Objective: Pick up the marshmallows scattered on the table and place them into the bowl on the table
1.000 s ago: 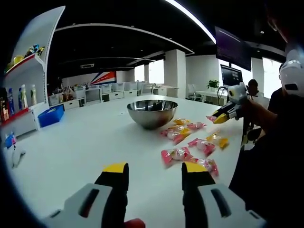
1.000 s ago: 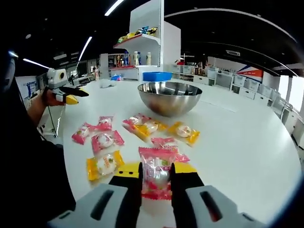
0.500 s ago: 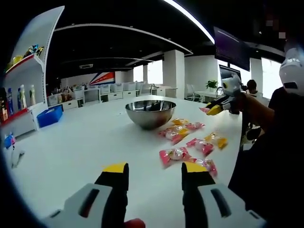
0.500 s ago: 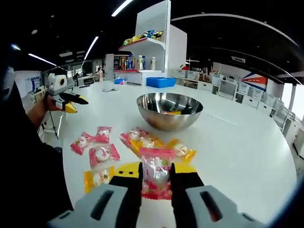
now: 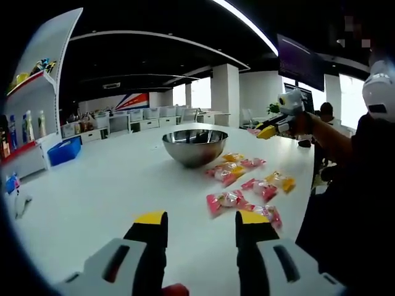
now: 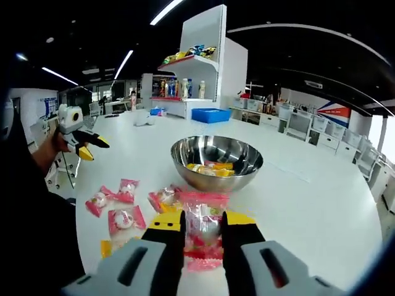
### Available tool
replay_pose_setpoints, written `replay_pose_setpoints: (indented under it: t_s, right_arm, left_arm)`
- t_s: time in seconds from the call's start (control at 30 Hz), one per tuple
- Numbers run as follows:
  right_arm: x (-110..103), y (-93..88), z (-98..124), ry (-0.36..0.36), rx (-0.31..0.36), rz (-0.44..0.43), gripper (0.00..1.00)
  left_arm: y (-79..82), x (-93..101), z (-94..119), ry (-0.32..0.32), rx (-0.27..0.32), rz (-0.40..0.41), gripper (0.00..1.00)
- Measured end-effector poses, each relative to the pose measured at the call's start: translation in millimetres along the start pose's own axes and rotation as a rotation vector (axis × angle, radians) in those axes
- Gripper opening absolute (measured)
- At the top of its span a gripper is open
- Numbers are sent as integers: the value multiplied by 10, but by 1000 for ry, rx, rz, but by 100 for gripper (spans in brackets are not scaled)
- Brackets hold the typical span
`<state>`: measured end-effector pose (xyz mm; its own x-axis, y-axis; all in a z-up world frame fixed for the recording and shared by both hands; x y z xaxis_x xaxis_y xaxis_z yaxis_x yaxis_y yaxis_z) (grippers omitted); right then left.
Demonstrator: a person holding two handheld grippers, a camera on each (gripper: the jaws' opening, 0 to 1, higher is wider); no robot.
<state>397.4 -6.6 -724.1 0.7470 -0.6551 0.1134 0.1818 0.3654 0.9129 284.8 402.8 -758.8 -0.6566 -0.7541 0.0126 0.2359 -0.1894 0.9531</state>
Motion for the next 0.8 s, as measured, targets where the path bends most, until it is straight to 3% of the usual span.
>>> replay_pose_setpoints:
  t_s: [0.2,0.8]
  right_arm:
    - [97,191,-106,2,16,29,24]
    - [306,541,-599,32,5,64,23]
  left_arm:
    - [-7,21,-32,-9,-4,-1,44]
    - [-56,38,-38,-21,-10,7,43]
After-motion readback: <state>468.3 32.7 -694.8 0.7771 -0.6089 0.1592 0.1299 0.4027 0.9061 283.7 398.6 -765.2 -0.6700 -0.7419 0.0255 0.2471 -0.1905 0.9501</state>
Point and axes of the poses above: the point that each gripper's makers call its tool centre point, and the gripper's own axes: z roughly backward along the fingers, x roughly to its right, y roughly out of its top, the point moved 10 cm from there along z, roughly backward along the fingers, and after that the axes turned 1 degree about z, right-handed, at the moved point
